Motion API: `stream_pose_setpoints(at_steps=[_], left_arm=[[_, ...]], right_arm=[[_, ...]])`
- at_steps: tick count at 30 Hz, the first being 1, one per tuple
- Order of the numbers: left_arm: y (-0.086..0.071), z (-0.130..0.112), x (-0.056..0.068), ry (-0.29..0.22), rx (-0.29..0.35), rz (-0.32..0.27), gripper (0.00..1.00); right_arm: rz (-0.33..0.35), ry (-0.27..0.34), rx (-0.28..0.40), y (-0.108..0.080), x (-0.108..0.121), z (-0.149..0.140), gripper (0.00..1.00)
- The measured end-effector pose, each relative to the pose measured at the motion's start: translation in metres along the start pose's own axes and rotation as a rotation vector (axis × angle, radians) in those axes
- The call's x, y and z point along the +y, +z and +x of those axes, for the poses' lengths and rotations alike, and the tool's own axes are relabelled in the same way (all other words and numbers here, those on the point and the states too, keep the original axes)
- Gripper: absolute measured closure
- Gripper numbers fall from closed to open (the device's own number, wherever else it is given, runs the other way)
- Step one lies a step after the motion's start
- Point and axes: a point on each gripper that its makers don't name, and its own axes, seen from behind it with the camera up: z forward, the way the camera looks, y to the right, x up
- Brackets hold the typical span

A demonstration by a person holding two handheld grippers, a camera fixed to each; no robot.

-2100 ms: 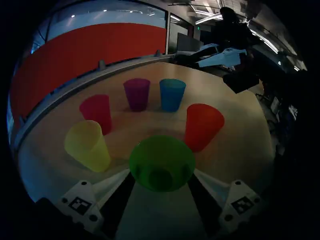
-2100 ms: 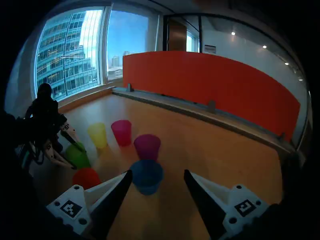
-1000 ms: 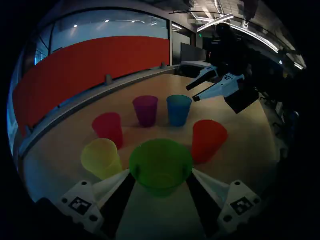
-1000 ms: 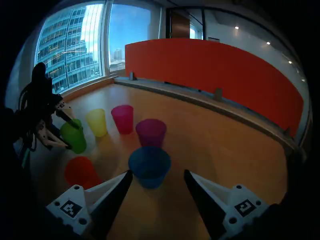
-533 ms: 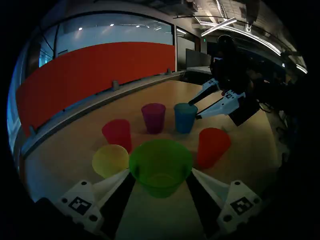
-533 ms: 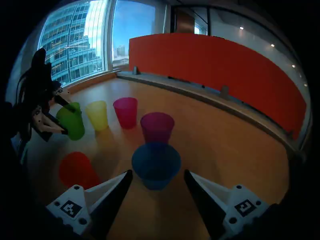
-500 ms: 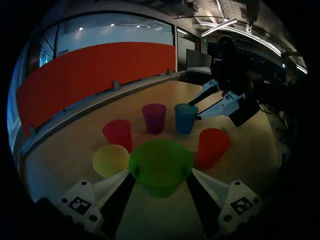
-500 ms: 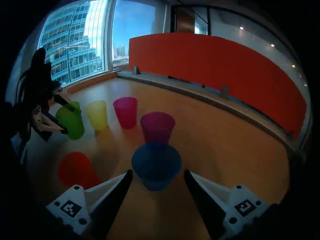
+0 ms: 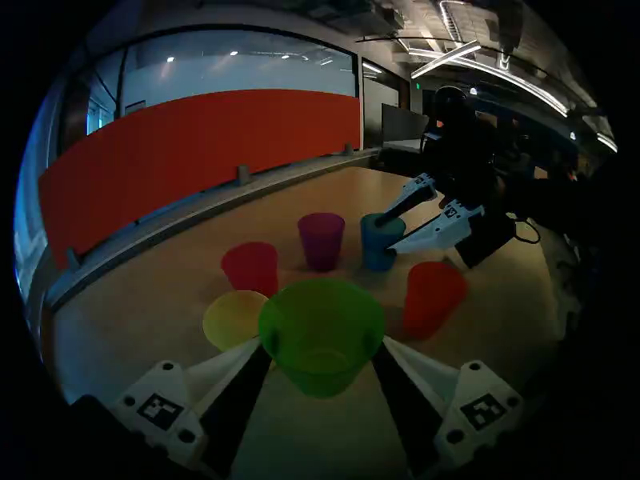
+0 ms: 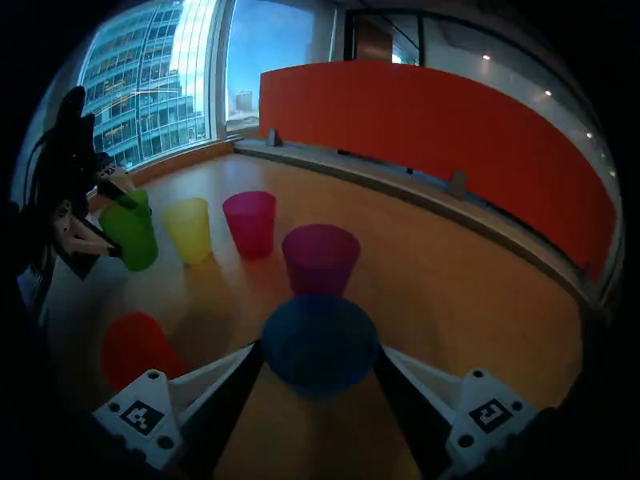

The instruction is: Pour water

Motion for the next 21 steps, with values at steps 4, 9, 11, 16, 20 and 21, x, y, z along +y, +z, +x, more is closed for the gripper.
stream_pose_setpoints(at_steps=[4,9,11,16,20,21], left_arm=[[-0.0013,0.0013,-0.0017,-0.003,0.004,0.005,0.17],[-0.0028,0.0030,-0.0035,-0.002,0.006,0.013,0.16],[-0.0034,0.0037,-0.0040,-0.002,0.007,0.014,0.17],[-0.0046,0.0049,-0.0063,-0.007,0.013,0.022,0.16],[-0.0057,0.0061,-0.0090,-0.011,0.018,0.031,0.17],[-0.0065,0.0069,-0.0096,-0.012,0.020,0.034,0.17]], right_arm=[[-0.001,-0.001,0.004,0.0046,0.0002,0.0011,0.00],[-0.008,0.003,0.008,0.0085,0.0008,0.0004,0.04],[-0.014,0.008,0.013,0.0092,0.0024,0.0010,0.07],[-0.013,0.007,0.022,0.0089,0.0031,0.0019,0.09],[-0.011,0.009,0.029,0.0075,0.0024,0.0034,0.09],[-0.012,0.011,0.033,0.0063,0.0026,0.0047,0.09]])
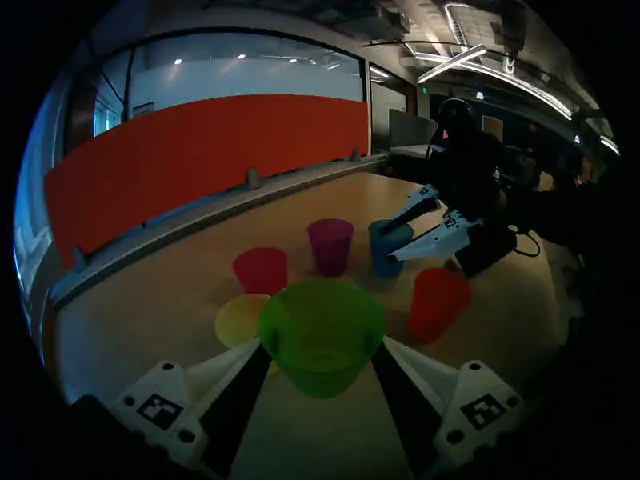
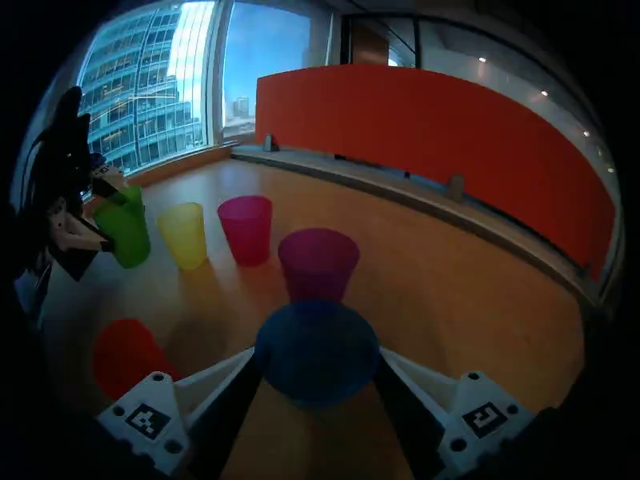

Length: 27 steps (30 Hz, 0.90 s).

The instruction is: Pour water

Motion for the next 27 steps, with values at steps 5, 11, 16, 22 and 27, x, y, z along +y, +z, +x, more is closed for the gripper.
stream_pose_setpoints(at_steps=[5,11,16,22,27], left_arm=[[-0.005,0.005,-0.003,-0.006,0.015,0.014,0.17],[-0.012,0.015,-0.004,-0.020,0.048,0.026,0.17],[-0.017,0.025,-0.004,-0.042,0.085,0.029,0.17],[-0.026,0.041,-0.005,-0.049,0.135,0.043,0.16],[-0.034,0.055,-0.008,-0.049,0.176,0.061,0.17]], right_arm=[[-0.012,0.003,0.023,-0.008,0.003,0.009,0.09],[-0.027,-0.008,0.050,-0.024,0.003,0.022,0.09],[-0.044,-0.025,0.078,-0.038,0.002,0.036,0.09],[-0.048,-0.035,0.126,-0.056,-0.006,0.057,0.09],[-0.052,-0.051,0.178,-0.073,-0.013,0.078,0.09]])
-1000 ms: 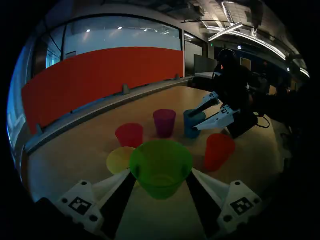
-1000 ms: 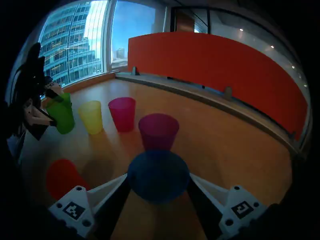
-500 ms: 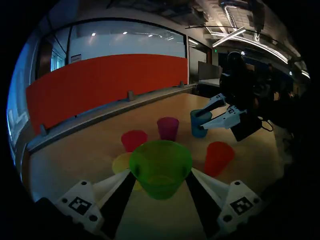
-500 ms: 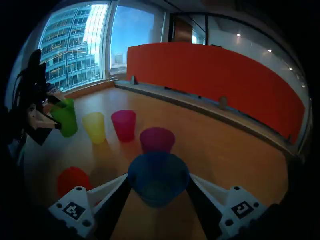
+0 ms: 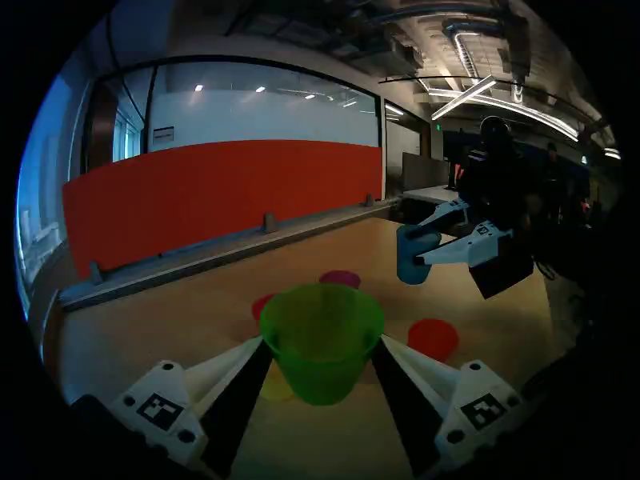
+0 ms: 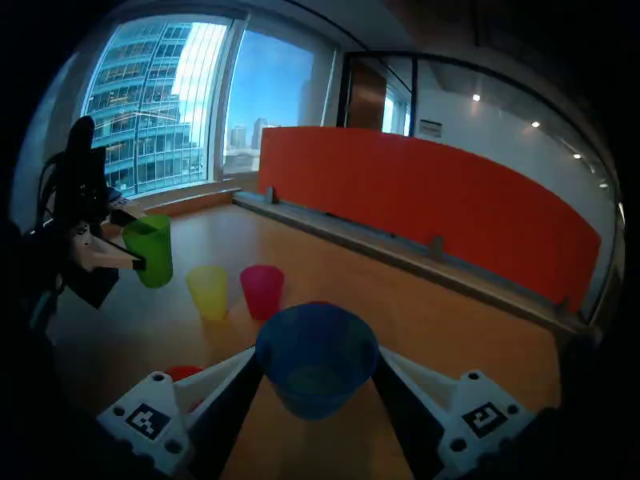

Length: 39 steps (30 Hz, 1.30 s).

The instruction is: Pour water

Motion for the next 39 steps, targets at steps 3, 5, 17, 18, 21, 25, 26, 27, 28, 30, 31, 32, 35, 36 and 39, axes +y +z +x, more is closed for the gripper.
stream_pose_setpoints(at_steps=[3,5,17,18,21,25,26,27,28,30,31,32,35,36,39], left_arm=[[-0.002,0.009,-0.001,-0.002,0.022,0.007,0.16],[-0.004,0.016,-0.001,-0.002,0.040,0.013,0.17],[-0.012,0.050,0.001,0.009,0.121,0.026,0.17],[-0.012,0.051,0.002,0.010,0.125,0.026,0.16],[-0.013,0.057,0.002,0.014,0.135,0.026,0.16],[-0.015,0.064,0.004,0.017,0.150,0.025,0.16],[-0.015,0.065,0.004,0.018,0.153,0.024,0.16],[-0.015,0.066,0.004,0.017,0.158,0.024,0.16],[-0.015,0.068,0.004,0.016,0.163,0.024,0.16],[-0.016,0.070,0.004,0.014,0.172,0.023,0.16],[-0.016,0.071,0.004,0.012,0.176,0.023,0.16],[-0.016,0.072,0.005,0.010,0.180,0.022,0.16],[-0.017,0.074,0.006,0.011,0.186,0.017,0.16],[-0.016,0.074,0.006,0.013,0.186,0.017,0.16],[-0.016,0.074,0.006,0.019,0.185,0.018,0.16]], right_arm=[[-0.004,-0.008,0.031,-0.007,-0.002,0.013,0.09],[-0.009,-0.011,0.053,-0.012,-0.002,0.022,0.09],[-0.018,0.009,0.143,-0.026,-0.004,0.047,0.09],[-0.018,0.009,0.151,-0.027,-0.004,0.048,0.09],[-0.019,0.011,0.177,-0.029,-0.005,0.054,0.09],[-0.021,0.022,0.212,-0.031,-0.004,0.062,0.09],[-0.021,0.026,0.218,-0.032,-0.004,0.064,0.09],[-0.021,0.030,0.223,-0.032,-0.004,0.065,0.09],[-0.020,0.034,0.228,-0.032,-0.004,0.067,0.09],[-0.019,0.039,0.236,-0.032,-0.003,0.069,0.09],[-0.018,0.042,0.240,-0.033,-0.004,0.070,0.09],[-0.017,0.043,0.243,-0.033,-0.004,0.071,0.09],[-0.013,0.045,0.247,-0.033,-0.004,0.073,0.09],[-0.013,0.044,0.248,-0.034,-0.004,0.073,0.09],[-0.014,0.043,0.251,-0.035,-0.003,0.075,0.09]])
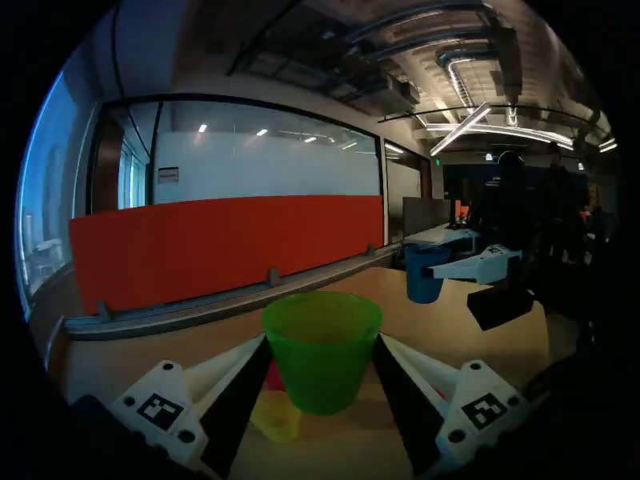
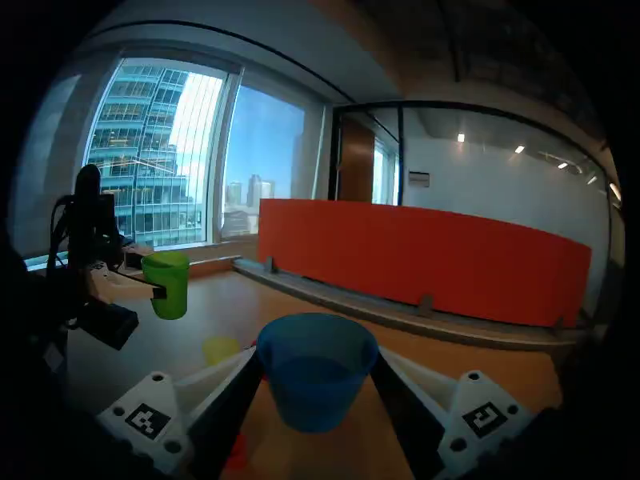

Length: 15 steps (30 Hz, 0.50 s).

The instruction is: Pour water

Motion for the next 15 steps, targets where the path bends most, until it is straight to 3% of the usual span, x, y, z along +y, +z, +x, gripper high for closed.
stream_pose_setpoints(at_steps=[15], left_arm=[[0.004,-0.004,0.012,0.027,0.010,-0.024,0.16]], right_arm=[[0.019,-0.022,0.010,-0.003,0.000,0.012,0.09]])
